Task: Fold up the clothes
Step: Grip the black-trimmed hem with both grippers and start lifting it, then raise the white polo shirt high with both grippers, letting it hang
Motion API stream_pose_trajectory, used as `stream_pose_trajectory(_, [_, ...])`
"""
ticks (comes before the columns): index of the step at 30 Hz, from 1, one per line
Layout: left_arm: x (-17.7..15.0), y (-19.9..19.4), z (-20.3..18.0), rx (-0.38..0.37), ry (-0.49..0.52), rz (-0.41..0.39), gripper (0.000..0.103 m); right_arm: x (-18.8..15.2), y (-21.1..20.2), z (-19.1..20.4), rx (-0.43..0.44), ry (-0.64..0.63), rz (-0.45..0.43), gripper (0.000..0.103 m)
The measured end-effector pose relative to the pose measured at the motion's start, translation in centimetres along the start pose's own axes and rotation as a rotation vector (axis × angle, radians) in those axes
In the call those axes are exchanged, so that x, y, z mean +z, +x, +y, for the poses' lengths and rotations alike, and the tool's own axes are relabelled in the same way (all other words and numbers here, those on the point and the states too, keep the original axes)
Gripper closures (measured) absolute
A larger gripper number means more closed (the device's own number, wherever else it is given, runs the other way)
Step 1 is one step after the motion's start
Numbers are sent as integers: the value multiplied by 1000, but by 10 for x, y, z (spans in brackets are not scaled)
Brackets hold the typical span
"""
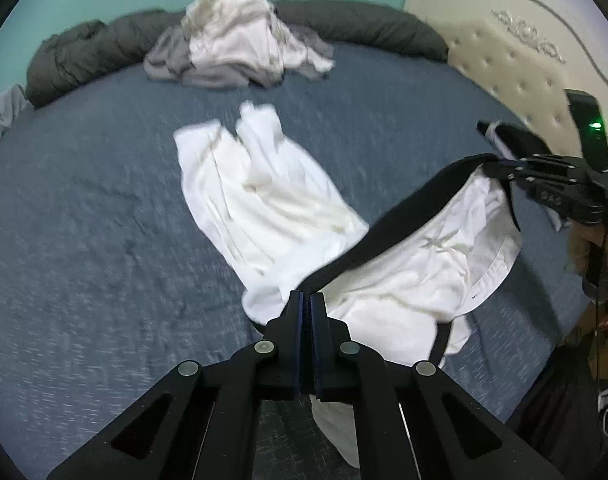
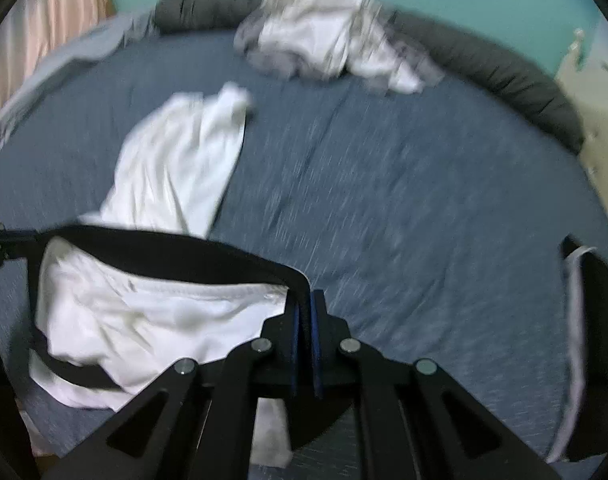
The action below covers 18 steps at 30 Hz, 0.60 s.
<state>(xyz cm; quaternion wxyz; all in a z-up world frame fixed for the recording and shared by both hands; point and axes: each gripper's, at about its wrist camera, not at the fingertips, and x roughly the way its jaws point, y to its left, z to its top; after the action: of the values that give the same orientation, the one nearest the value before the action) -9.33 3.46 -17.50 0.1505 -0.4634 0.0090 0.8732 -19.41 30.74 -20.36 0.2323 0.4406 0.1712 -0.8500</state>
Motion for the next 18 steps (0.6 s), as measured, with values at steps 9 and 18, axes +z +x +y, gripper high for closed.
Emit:
stream_pose_trajectory(9, [59, -115, -10, 72, 46, -203, 100, 49, -139, 10, -88, -24, -291, 99])
stream_pose_trajectory(18, [136, -265, -30, 172, 133, -439, 100, 105, -282, 19, -127, -6, -510, 99])
